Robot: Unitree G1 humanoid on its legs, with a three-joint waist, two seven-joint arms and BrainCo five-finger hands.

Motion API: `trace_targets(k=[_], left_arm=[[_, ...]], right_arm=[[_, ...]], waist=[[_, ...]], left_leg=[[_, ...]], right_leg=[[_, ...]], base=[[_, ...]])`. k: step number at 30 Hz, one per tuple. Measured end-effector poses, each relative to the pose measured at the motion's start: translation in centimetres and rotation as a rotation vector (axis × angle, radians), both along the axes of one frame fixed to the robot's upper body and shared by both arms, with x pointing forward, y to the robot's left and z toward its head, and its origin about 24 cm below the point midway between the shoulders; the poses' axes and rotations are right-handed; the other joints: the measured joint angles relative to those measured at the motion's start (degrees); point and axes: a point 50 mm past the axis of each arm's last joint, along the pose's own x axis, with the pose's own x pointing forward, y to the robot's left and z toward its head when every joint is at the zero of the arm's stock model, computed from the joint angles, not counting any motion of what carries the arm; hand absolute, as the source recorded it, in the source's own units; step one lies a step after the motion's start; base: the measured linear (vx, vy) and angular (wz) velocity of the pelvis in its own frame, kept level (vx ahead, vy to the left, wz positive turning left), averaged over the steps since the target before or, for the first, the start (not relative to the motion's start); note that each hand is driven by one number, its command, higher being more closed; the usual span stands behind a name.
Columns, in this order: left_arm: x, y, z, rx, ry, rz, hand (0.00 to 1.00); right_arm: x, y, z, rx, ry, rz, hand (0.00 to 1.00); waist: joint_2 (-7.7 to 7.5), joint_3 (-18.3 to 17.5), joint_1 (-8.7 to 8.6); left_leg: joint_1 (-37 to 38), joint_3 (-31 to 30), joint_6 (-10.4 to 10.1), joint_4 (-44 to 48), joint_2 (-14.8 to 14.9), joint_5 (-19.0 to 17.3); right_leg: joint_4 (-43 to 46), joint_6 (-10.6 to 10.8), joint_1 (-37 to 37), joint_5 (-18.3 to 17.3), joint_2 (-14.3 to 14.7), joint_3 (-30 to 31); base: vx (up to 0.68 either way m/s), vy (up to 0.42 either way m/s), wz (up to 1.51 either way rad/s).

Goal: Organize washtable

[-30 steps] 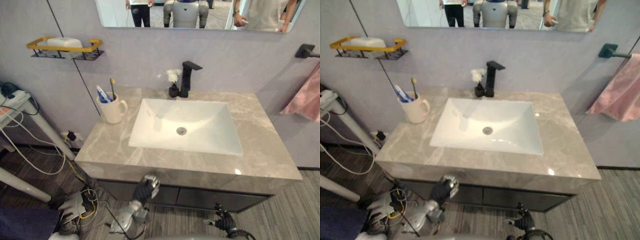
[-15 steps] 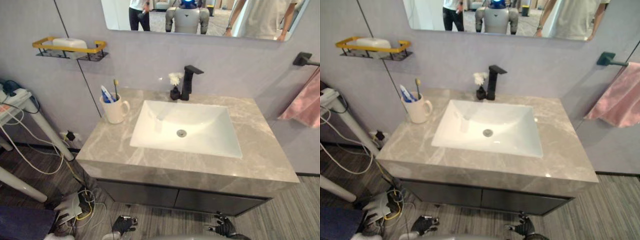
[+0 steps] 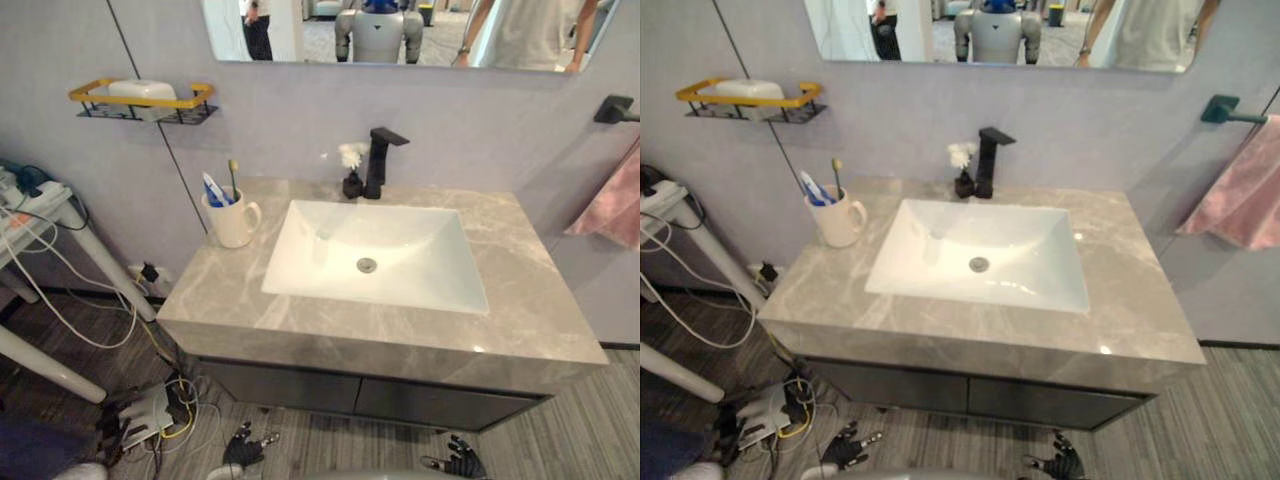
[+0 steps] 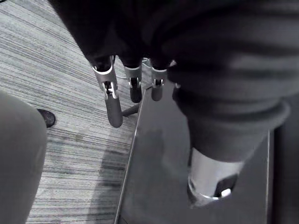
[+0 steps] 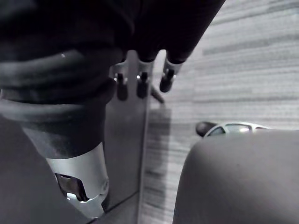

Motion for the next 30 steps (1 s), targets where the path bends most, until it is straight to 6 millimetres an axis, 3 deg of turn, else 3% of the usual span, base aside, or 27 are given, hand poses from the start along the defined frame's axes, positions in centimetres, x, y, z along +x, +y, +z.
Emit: trace_targets(k=[30], left_arm=[[0.16, -0.32, -0.18, 0.000, 0.009, 0.030, 0.00]], right_arm=[[0.10, -0.24, -0.33, 0.003, 0.024, -0.019, 0.00]], waist=[[0.15, 1.46, -0.05]], left_leg=[[0.75, 0.35, 0.03, -0.83, -0.05, -0.02]], right_leg=[[-0.01, 0.13, 0.14, -0.18, 0.03, 0.31]], base=[[0.00, 0.001, 0.00]])
